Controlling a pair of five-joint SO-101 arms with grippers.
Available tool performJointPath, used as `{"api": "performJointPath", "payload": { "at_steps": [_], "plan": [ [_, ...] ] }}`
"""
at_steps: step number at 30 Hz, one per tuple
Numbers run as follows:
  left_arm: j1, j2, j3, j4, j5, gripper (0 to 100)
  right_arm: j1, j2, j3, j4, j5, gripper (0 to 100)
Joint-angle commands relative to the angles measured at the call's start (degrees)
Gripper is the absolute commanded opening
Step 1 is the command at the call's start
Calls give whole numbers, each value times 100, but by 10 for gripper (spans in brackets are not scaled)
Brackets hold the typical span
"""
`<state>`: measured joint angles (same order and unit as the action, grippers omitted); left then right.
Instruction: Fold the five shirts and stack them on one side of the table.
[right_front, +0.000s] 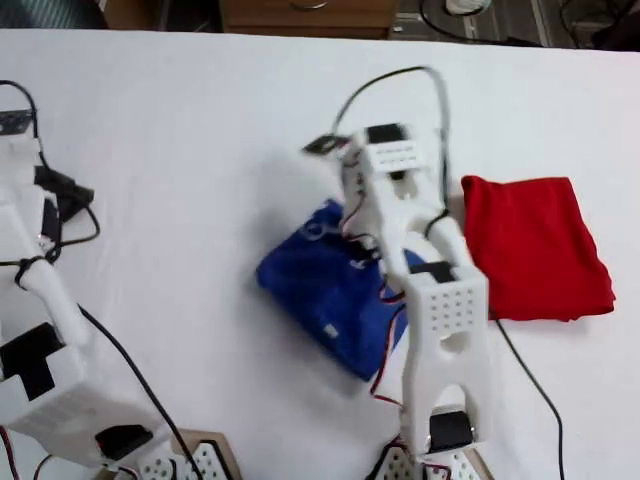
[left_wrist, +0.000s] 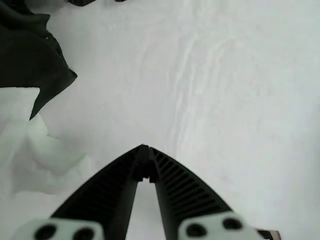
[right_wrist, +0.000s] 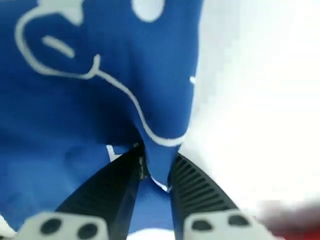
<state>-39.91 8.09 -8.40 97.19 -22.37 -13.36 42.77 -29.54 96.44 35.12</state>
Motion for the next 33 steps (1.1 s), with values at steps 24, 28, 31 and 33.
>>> {"api": "performJointPath", "payload": {
  "at_steps": [24,28,31,33],
  "plan": [
    [4712,-26,1059,-1732,3358,31,637,-1771,1530,-1165,-642,21],
    [5090,-26,1385,-2119,4897,31,875,-1736,1512,-1182,-633,21],
    [5327,-18,1420,-2409,4958,32,971,-1736,1538,-1235,-633,21],
    [5486,-9,1420,-2576,4958,53,980,-1745,1538,-1244,-633,21]
  ]
}}
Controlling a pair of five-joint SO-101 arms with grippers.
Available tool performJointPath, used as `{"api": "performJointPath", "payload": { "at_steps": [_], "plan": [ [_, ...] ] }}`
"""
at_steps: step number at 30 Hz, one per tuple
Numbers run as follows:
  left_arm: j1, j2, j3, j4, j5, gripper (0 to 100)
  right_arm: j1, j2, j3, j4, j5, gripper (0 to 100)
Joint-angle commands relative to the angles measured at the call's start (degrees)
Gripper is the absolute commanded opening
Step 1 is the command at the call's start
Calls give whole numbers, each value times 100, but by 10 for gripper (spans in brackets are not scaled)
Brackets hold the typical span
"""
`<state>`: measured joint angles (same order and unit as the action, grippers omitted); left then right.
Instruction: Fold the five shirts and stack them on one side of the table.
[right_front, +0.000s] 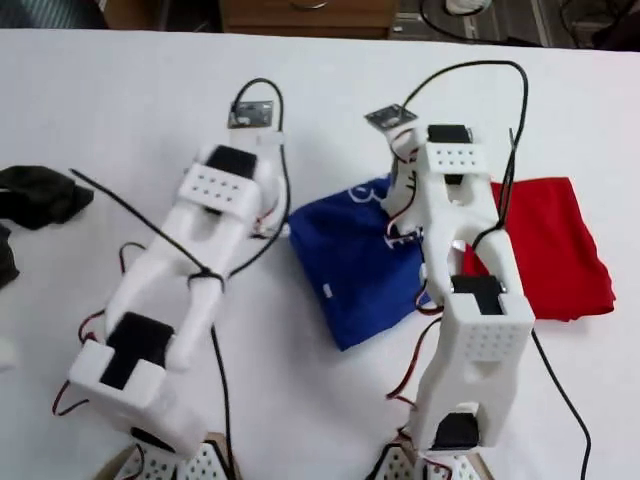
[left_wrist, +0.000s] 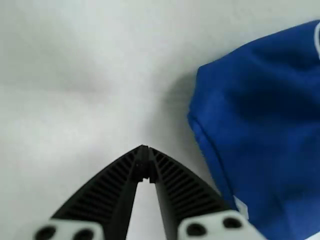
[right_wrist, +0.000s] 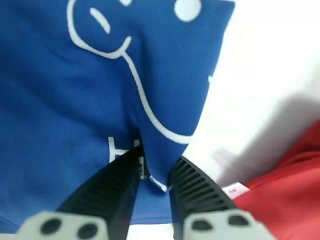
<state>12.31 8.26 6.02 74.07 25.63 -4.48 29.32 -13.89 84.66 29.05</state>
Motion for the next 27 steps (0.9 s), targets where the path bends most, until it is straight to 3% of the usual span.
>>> {"api": "performJointPath", "payload": {
  "at_steps": [1,6,13,27],
  "plan": [
    [343,-26,-22,-334,158,82,92,-409,-26,-66,-26,21],
    [545,-26,-13,-519,167,263,57,-435,-44,-66,-26,21],
    [527,387,66,-686,1090,212,66,-435,-53,-66,-26,21],
    [774,1749,-901,-782,1099,201,57,-435,-62,-66,-26,21]
  ]
}}
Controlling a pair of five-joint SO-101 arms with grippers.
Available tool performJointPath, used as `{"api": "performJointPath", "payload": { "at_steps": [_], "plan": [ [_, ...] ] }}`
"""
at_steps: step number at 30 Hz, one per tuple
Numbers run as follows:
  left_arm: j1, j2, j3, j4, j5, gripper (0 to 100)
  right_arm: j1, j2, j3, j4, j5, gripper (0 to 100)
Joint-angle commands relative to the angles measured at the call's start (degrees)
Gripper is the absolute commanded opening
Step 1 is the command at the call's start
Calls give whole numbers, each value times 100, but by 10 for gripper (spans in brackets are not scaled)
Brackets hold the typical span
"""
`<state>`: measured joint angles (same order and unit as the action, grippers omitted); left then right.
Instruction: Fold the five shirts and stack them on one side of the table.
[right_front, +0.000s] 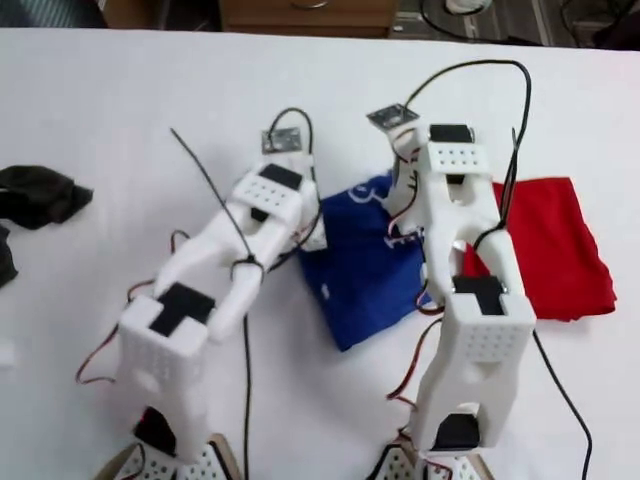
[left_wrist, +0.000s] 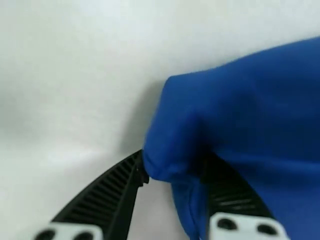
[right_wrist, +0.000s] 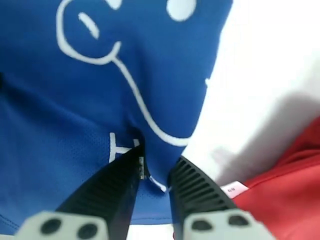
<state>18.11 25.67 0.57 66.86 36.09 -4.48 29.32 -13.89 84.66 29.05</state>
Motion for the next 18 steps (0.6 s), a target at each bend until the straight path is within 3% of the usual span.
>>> {"api": "performJointPath", "payload": {
  "at_steps": [1,13,18],
  "plan": [
    [264,0,-418,-62,44,202,57,-435,-62,-66,-26,21],
    [563,677,-541,-448,53,197,84,-435,-62,-66,-26,21],
    [598,738,-963,-325,-88,14,75,-435,-62,-57,-26,21]
  ]
}}
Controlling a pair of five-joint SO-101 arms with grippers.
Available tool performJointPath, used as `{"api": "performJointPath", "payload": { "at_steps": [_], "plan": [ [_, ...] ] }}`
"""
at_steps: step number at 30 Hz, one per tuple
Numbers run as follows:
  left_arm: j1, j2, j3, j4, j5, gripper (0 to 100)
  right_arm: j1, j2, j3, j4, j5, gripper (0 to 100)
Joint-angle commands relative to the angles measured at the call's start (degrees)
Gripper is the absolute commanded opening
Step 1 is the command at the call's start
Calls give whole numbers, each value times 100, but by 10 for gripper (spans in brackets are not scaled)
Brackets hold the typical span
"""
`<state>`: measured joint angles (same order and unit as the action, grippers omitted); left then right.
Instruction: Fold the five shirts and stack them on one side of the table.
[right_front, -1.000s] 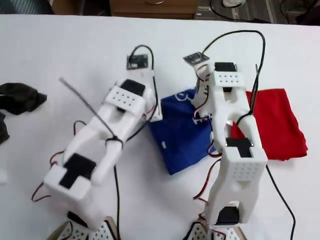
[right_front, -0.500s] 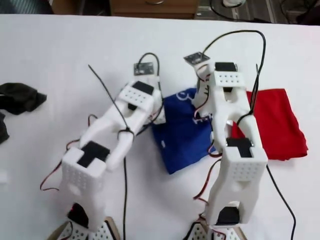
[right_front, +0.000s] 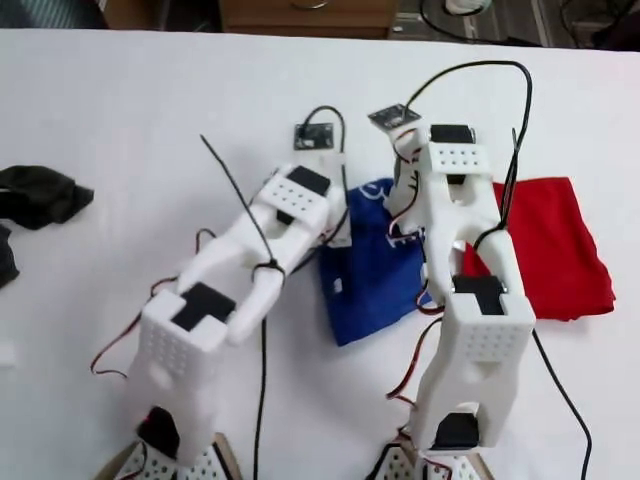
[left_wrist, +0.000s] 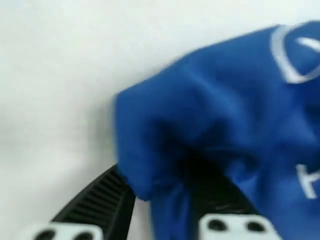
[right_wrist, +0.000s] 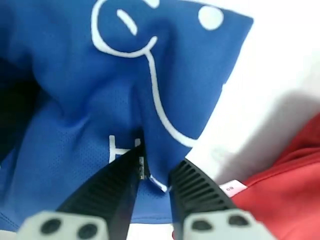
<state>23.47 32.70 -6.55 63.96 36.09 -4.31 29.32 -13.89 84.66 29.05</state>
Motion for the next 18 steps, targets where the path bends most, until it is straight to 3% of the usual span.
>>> {"api": "performJointPath", "payload": {
  "at_steps": [1,11,18],
  "plan": [
    [62,35,-286,-35,-132,29,40,-435,-62,-48,-26,21],
    [62,44,-312,-308,-123,27,-57,-470,-62,-22,-26,21],
    [185,-9,-778,-18,-273,27,-84,-1552,-26,154,-18,21]
  ]
}}
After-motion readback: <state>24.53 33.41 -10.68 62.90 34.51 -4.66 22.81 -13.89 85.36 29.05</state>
